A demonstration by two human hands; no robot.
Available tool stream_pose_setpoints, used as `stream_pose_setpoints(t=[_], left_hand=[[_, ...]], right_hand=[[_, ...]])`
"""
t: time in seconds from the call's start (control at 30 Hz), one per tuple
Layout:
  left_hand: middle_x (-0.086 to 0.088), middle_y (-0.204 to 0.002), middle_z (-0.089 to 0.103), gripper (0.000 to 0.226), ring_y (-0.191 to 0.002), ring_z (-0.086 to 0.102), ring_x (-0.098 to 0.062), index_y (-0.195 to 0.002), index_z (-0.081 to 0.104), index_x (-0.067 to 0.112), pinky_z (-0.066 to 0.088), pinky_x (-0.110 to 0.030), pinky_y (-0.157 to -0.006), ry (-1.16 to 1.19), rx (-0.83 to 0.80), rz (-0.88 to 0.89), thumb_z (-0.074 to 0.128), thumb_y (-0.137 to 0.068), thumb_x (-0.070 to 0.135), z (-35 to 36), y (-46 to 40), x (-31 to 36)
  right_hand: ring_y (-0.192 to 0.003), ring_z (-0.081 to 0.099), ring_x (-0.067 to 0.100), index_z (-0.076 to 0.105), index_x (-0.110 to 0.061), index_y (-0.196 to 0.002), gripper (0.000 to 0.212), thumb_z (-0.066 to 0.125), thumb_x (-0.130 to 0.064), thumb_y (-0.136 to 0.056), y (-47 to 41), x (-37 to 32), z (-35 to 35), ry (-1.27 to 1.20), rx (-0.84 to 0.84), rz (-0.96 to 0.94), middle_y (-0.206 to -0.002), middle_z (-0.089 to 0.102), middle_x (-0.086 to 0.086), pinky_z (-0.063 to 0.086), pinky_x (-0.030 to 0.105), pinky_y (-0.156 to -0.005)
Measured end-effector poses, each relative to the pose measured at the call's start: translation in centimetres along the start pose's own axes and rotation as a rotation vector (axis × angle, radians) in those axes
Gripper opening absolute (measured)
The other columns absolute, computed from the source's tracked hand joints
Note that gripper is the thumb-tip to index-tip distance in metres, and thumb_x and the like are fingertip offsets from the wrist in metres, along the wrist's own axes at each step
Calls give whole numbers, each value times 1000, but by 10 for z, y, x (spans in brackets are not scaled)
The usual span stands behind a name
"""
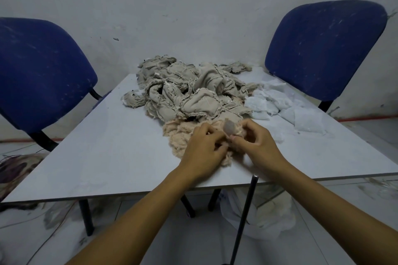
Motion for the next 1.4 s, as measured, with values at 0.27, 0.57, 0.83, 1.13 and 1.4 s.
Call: stream_pose_setpoints(t=[0.27, 0.57, 0.83, 1.13, 1.4], left_hand=[[0, -110, 67, 36, -99, 65, -11, -123, 64, 22, 55, -26, -85, 846, -38, -107, 62, -93, 2, -9, -10, 5], [-9, -80, 67, 17, -77, 61, -25, -86, 67, 9, 52, -35, -72, 1014, -73, -199, 73, -72, 16, -15, -20, 0], [-11, -85, 61, 17, -82, 59, -25, -88, 58, 7, 49, -37, -78, 1166, -285, -267, 74, -81, 7, -12, -13, 6], [-4, -79, 63, 19, -78, 62, -16, -89, 61, 11, 55, -29, -72, 844, -32, -174, 71, -84, -4, -28, -15, 5], [4, -58, 48, 23, -55, 43, -9, -76, 56, 18, 38, -29, -54, 467, 241, -127, 60, -76, -4, -42, -13, 8]], right_hand=[[-64, 56, 18, 58, -4, -96, 9, 64, -8, -92, -1, 0, 5, -163, -118, 28, -69, 57, 17, 48, 24, -59], [-62, 55, 12, 52, -7, -109, 27, 60, -16, -85, -4, -10, 14, -612, -369, 245, -73, 61, 4, 45, 21, -55], [-57, 61, 16, 60, -5, -89, 14, 69, -14, -83, -9, -7, 7, -489, -181, 249, -69, 67, 12, 42, 23, -48], [-73, 63, 17, 61, -8, -81, 20, 76, -22, -83, -11, -8, 5, -395, -22, 205, -79, 65, 6, 51, 24, -59], [-65, 49, 25, 62, -13, -74, 17, 75, -16, -83, -7, -6, 10, -251, -12, 190, -71, 57, 16, 40, 36, -64]])
Point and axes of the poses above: each hand's wrist, its own y-axis away from the middle knuckle, its own z-axis out of the palm, x = y × z, the point moved 6 cm from there along -y, towards the middle knuckle
